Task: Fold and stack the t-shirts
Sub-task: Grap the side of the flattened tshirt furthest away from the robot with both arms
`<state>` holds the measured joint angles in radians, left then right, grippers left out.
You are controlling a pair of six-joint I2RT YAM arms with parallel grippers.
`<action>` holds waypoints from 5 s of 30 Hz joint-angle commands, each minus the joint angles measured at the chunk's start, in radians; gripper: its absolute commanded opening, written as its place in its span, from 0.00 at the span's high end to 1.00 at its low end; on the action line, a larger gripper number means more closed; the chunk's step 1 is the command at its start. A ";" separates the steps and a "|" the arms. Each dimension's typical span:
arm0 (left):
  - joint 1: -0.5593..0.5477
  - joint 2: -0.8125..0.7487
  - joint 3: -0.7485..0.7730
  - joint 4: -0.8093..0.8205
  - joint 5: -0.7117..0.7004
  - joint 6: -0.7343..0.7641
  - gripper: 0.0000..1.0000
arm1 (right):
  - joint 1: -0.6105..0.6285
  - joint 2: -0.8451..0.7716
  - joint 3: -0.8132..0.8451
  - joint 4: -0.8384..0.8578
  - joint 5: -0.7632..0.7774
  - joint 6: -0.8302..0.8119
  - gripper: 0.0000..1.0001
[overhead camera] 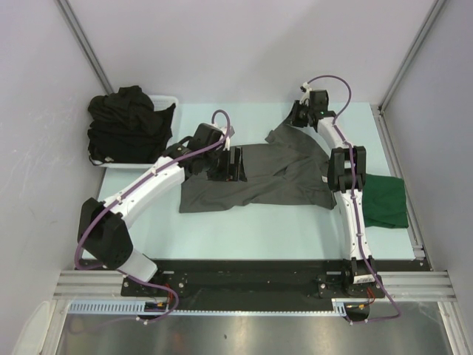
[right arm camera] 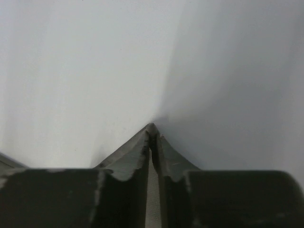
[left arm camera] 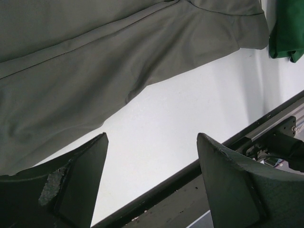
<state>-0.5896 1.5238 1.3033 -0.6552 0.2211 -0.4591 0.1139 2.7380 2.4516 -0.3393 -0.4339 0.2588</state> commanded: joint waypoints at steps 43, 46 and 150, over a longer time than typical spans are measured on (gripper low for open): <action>0.295 0.619 0.497 -0.024 -0.445 0.140 0.18 | -0.091 -0.222 -0.192 -0.010 -0.086 -0.023 1.00; 0.318 0.670 0.543 -0.029 -0.450 0.137 0.17 | -0.094 -0.225 -0.204 -0.007 -0.094 -0.020 1.00; 0.341 0.806 0.829 -0.235 -0.514 0.157 1.00 | -0.197 -0.293 -0.236 0.005 -0.137 -0.007 1.00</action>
<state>-0.2485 2.3806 2.0777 -0.8993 -0.2531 -0.3206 -0.0757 2.5130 2.2227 -0.3599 -0.5640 0.2577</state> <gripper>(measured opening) 0.010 0.010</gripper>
